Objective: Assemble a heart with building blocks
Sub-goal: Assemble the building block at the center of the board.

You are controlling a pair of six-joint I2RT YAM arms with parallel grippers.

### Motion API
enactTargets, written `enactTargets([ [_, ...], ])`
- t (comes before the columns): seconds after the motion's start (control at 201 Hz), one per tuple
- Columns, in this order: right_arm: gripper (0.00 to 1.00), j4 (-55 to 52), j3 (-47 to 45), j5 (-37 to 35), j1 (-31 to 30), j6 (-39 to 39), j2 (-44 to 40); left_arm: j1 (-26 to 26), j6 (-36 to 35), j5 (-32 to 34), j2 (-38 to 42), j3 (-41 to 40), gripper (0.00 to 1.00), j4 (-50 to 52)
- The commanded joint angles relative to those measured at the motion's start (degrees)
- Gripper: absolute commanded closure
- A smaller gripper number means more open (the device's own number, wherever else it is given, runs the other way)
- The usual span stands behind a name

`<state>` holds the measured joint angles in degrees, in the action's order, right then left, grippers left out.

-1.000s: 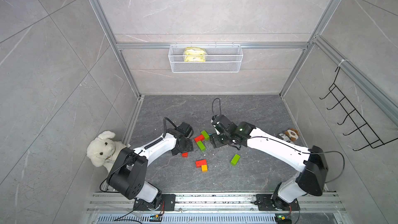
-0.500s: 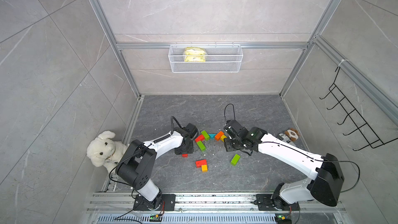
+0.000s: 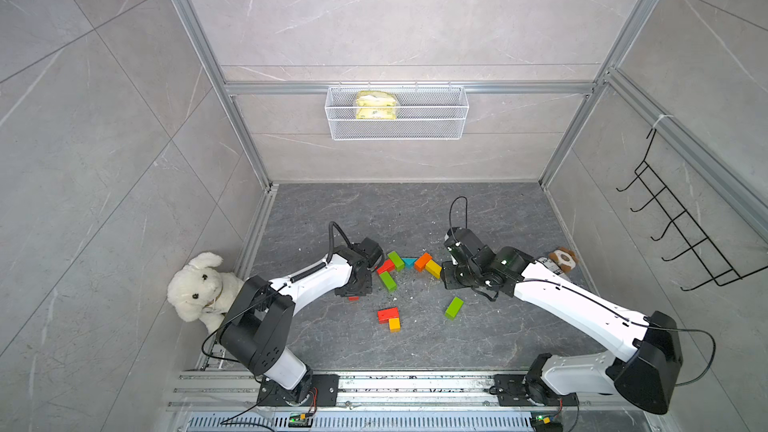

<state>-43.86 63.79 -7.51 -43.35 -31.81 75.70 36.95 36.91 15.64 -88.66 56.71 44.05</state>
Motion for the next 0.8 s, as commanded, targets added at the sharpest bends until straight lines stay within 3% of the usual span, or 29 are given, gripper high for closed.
enactTargets([
  [0.0,0.59,0.0,-1.81,-0.15,1.93,-1.8,-2.67,3.26,-4.01,3.67,2.83,5.31,0.88,5.08],
  [0.154,0.61,-0.65,-2.89,0.47,4.63,-2.55,-4.46,9.2,-7.59,1.76,-0.14,14.51,0.88,5.69],
  [0.349,0.61,-2.54,-3.32,0.8,6.46,-2.25,-7.25,16.35,-11.71,-4.19,-13.54,27.91,0.92,3.28],
  [0.657,0.6,-3.62,-6.94,2.49,8.2,-3.17,-10.98,19.25,-11.59,-11.64,-29.68,34.67,0.96,-1.18],
  [0.697,0.6,-3.74,-7.25,2.5,8.34,-3.17,-11.26,19.26,-11.62,-11.85,-30.4,34.79,0.91,-1.21],
  [0.762,0.6,-3.94,-7.46,2.67,8.53,-3.08,-11.54,19.26,-11.29,-11.32,-31.1,34.54,0.63,-1.33],
  [0.792,0.6,-3.95,-7.45,2.74,8.63,-2.99,-11.54,19.22,-11.15,-11.05,-31.21,34.31,0.55,-1.42],
])
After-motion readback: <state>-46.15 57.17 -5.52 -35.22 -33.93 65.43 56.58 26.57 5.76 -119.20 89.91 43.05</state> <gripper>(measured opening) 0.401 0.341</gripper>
